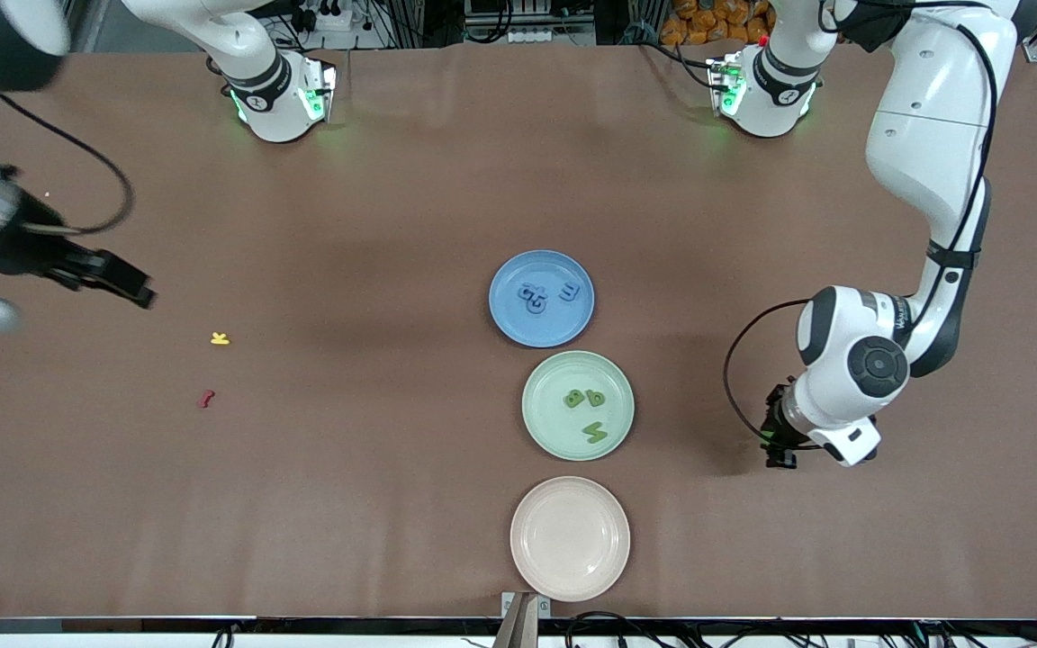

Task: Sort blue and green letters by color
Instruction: 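Carry the 'u' to the green plate while the right arm returns to rest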

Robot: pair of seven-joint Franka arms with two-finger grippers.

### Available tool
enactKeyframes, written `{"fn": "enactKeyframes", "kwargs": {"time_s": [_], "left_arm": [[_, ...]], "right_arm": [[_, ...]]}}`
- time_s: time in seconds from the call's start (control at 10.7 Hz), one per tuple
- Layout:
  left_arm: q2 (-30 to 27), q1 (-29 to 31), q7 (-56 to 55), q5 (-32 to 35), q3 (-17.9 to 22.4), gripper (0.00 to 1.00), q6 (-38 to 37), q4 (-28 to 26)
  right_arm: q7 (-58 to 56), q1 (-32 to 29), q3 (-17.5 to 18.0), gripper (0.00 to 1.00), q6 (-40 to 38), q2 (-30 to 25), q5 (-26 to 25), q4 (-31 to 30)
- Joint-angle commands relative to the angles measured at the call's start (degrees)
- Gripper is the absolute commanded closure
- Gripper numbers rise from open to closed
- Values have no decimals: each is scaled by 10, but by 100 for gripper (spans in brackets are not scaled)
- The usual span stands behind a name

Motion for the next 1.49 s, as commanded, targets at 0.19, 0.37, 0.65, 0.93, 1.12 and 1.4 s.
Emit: {"fn": "enactKeyframes", "kwargs": {"time_s": [0.19, 0.37, 0.65, 0.93, 1.12, 1.4], "left_arm": [[-33, -95, -1, -3, -33, 100, -10, -7], [-33, -131, -2, -2, -31, 100, -10, -7], [-26, -177, -4, 2, -32, 100, -7, -7], [-16, -188, -3, 17, -28, 79, -3, -6], [-16, -187, 6, 24, -27, 0, -3, -6], [-22, -172, 6, 26, -26, 0, -3, -6]], "right_arm": [[-196, -108, 19, 0, -7, -56, -12, -22], [-207, -107, 10, 0, -9, -58, -11, -19], [-209, -108, 11, 0, -9, -57, -10, -19], [-209, -99, 17, 0, -9, -55, -10, -17], [-208, -98, 17, 0, -8, -52, -10, -16], [-208, -100, 17, 0, -7, -53, -4, -14]]}}
